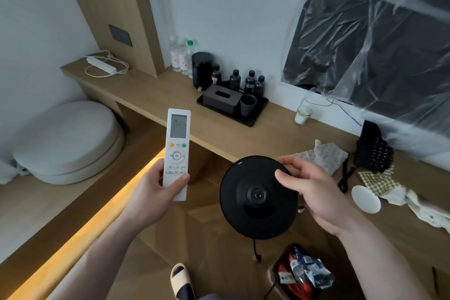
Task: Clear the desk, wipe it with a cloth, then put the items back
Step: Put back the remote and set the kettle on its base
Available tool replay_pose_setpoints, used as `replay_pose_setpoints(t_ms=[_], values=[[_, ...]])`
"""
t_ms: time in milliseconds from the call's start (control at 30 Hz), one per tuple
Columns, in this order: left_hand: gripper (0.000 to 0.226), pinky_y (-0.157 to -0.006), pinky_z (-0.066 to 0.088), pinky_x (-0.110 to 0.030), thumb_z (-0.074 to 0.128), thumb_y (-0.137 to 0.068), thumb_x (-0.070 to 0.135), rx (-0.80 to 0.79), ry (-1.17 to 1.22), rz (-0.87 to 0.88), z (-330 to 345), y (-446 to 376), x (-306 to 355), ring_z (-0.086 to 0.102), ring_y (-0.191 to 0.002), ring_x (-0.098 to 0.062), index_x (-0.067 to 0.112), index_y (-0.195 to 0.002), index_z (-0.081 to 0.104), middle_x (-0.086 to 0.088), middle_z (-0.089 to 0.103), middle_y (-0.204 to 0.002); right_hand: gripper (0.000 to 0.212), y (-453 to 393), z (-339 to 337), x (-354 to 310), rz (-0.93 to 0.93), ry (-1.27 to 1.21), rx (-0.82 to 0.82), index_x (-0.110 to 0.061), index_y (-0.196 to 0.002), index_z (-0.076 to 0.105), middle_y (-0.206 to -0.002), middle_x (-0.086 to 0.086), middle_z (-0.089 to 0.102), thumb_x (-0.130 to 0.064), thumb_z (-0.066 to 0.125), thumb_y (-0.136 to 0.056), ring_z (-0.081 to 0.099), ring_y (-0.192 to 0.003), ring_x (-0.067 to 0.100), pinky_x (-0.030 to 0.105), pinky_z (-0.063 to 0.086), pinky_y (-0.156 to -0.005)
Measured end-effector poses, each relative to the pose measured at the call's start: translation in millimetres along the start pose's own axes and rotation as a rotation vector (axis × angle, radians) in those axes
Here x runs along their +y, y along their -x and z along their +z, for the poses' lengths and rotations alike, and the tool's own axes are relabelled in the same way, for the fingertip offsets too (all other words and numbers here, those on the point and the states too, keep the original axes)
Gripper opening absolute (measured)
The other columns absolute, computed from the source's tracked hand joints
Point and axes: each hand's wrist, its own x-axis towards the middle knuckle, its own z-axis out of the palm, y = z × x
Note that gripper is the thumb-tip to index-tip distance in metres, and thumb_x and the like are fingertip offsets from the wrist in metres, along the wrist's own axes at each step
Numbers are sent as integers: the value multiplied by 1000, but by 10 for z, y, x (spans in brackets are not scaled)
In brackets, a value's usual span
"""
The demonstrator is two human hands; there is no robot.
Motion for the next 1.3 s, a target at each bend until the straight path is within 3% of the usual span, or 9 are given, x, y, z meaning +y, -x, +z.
replay_pose_setpoints(t_ms=[167, 333, 533, 700, 867, 967, 1067, 1200, 1300], values=[[52, -66, 61, -21, 71, -87, 50, -65, -19, 59, -536, -789, -123, 66, -111, -16, 39, -133, 51, 18, 60, -132, 19, -441, 401, -384, -89, 76, 18, -13, -117, 65, -101, 2, 78, -9, 62, -98, 75, -90, 12, 18, 56, -66], [63, -84, 60, -30, 69, -85, 55, -149, 135, 74, -942, -1512, -10, 70, -106, -10, 35, -139, 46, 11, 66, -122, 18, -1071, 891, -793, -256, 139, 68, -17, -115, 66, -103, 2, 78, -8, 60, -101, 75, -95, 17, 24, 57, -74], [63, -102, 55, -52, 70, -85, 49, -302, 327, 79, -1120, -2252, 113, 67, -119, -24, 30, -142, 52, 4, 69, -128, 18, -1927, 1403, -1283, -331, 19, 47, -17, -114, 70, -105, 0, 77, -9, 59, -102, 73, -98, 14, 24, 57, -82], [44, -99, 48, -62, 62, -93, 31, -449, 399, 145, -1123, -2879, 58, 65, -109, -43, 6, -130, 59, -19, 69, -117, 20, -2605, 1759, -1537, -318, -91, -17, -15, -119, 68, -102, -2, 76, -10, 56, -104, 73, -95, 14, 25, 58, -79], [38, -101, 50, -45, 45, -101, 24, -634, 303, 175, -1152, -3344, -67, 64, -113, -34, -1, -119, 65, -15, 70, -116, 29, -3329, 1941, -1648, -308, -229, -42, -11, -131, 63, -113, 4, 74, -13, 55, -104, 71, -104, 19, 34, 60, -89], [44, -105, 43, -50, 46, -102, 38, -733, 302, 59, -1310, -3750, -112, 63, -102, -39, -2, -102, 66, -20, 72, -101, 33, -3789, 1937, -1745, -298, -322, 1, -8, -135, 62, -122, 11, 72, -14, 54, -103, 70, -109, 25, 36, 59, -89], [50, -88, 52, -41, 61, -91, 48, -644, 378, -23, -1561, -4214, -127, 63, -83, -31, 1, -109, 59, -18, 68, -88, 33, -4242, 1872, -1829, -281, -386, 64, -9, -133, 64, -131, 15, 69, -17, 54, -103, 66, -123, 31, 39, 56, -95], [77, -65, 53, -28, 83, -70, 59, -540, 419, -70, -1903, -4852, -272, 62, -68, -20, 6, -118, 54, -14, 66, -83, 32, -4766, 1731, -1928, -275, -445, 191, -10, -134, 64, -131, 12, 70, -18, 52, -105, 66, -123, 29, 43, 55, -99], [56, -65, 54, -25, 76, -82, 51, -501, 250, -33, -2157, -5212, -358, 64, -72, -20, 5, -109, 59, -10, 70, -85, 29, -5077, 1658, -1889, -269, -427, 332, -10, -131, 66, -126, 9, 73, -18, 54, -105, 67, -121, 29, 45, 55, -101]])
